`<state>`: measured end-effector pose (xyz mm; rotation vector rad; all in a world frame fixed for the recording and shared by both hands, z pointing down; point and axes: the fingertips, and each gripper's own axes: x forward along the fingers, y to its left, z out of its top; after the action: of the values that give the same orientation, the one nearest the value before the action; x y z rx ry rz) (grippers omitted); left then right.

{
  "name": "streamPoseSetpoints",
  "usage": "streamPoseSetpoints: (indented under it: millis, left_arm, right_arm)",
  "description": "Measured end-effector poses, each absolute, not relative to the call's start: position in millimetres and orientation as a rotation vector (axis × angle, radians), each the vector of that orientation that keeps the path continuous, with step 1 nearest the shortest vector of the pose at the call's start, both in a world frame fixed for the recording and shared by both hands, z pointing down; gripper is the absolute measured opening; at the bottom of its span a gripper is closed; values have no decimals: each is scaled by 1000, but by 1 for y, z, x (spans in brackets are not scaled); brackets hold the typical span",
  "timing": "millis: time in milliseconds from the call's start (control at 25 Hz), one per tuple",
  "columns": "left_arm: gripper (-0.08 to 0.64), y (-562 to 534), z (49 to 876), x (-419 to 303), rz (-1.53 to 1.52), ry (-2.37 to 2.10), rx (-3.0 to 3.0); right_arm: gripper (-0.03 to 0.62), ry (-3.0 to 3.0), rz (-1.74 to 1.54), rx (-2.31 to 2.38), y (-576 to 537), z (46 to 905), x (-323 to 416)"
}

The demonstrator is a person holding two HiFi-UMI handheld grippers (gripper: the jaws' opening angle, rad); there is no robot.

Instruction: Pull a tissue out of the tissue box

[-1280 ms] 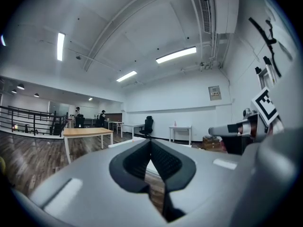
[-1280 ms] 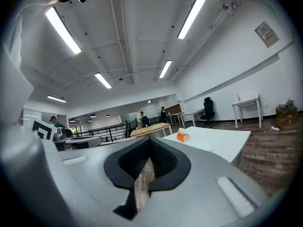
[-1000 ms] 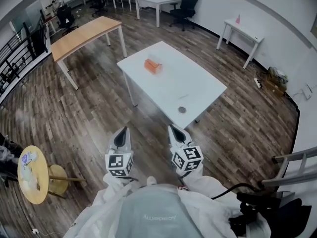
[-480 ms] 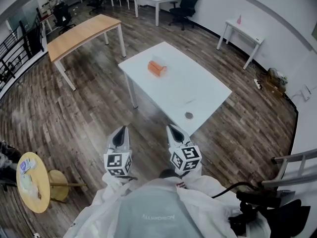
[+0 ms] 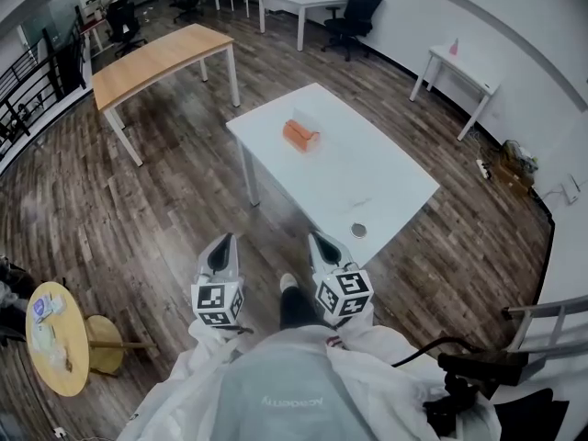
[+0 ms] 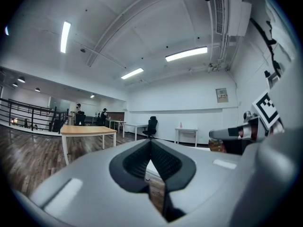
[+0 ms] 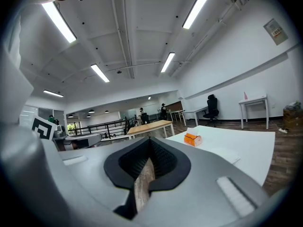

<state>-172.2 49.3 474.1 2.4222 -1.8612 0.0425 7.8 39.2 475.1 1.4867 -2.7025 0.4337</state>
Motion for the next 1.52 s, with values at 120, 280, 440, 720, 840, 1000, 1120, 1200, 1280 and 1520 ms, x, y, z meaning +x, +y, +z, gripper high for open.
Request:
streamPoseSetpoints:
  millis: [120, 280, 440, 720, 840, 1000, 1120, 1200, 1280, 1520]
  left_arm:
    - [0, 35, 477, -178, 60, -1868, 2412]
    - [0, 10, 481, -185, 75, -1878, 2396]
    - [0, -16, 483, -182, 94, -1865, 2397]
    - [0, -66, 488, -183, 115, -1855, 2372]
    - [0, -92, 485, -179, 119, -1855, 2381]
    - [0, -128, 479, -175, 131, -1849, 2400]
    - [0, -147, 481, -175, 147, -1850, 2399]
    - [0, -159, 479, -176, 156, -1862, 2399]
    - [0, -170, 476, -176, 161, -1876, 2401]
    - [0, -190, 476, -178, 188, -1887, 2397]
  right_arm:
    - [2, -2706, 451, 1475, 21, 478, 1]
    - [2, -2714, 466, 1457, -6, 482, -6]
    - [2, -2708, 490, 1455, -34, 484, -6]
    - [2, -2697, 510, 1425, -84, 486, -11]
    - [2, -2692, 518, 1425, -108, 487, -7]
    - [2, -2695, 533, 1424, -141, 485, -8]
    - [2, -2710, 560, 1416, -162, 487, -12]
    - [2, -2723, 569, 1405, -175, 486, -14]
    - [2, -2737, 571, 1393, -186, 485, -16]
    - [2, -2751, 592, 1374, -209, 488, -21]
